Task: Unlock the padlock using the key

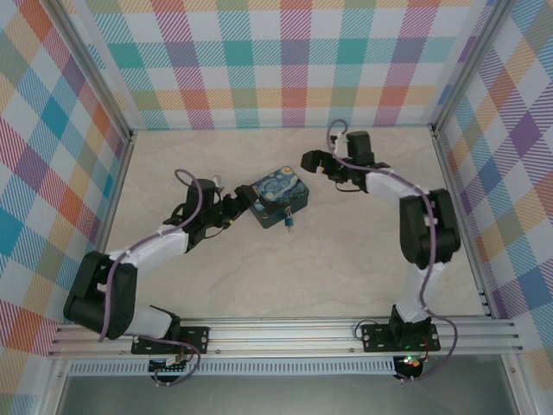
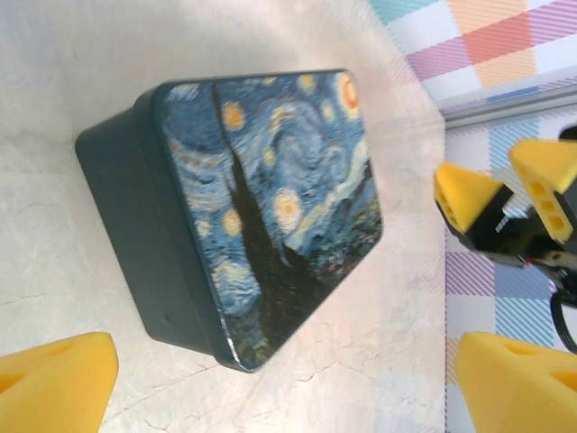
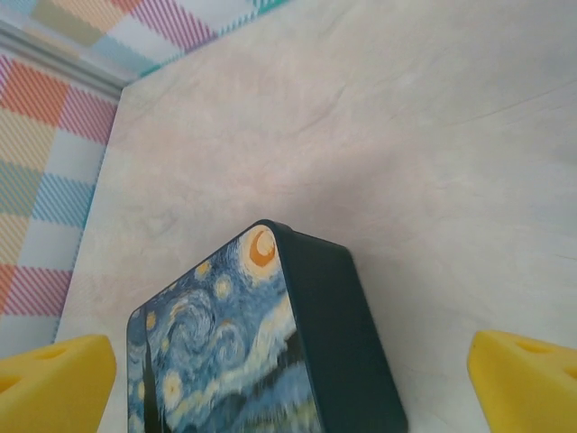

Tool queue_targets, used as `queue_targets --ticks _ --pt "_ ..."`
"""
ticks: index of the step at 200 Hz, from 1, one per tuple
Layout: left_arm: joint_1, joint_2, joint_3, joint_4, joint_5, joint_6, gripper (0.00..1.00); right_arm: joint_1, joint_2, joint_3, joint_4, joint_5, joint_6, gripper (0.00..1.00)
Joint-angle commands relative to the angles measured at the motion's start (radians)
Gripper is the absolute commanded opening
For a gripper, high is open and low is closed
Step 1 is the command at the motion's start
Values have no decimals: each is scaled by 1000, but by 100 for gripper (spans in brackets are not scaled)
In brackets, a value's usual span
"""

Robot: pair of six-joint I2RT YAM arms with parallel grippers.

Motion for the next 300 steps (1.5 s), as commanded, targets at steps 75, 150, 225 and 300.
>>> queue_targets --ticks 75,150,225,300 --pt "26 -382 -158 -202 -206 139 100 169 -351 -524 163 19 244 75" --pt "52 -515 -214 -273 -244 145 100 258 -140 -540 364 23 353 52" --pt "66 -541 -220 -291 -238 162 100 282 25 -466 436 24 391 38" --pt "76 -542 -220 -293 -225 160 100 283 106 -437 472 21 398 33"
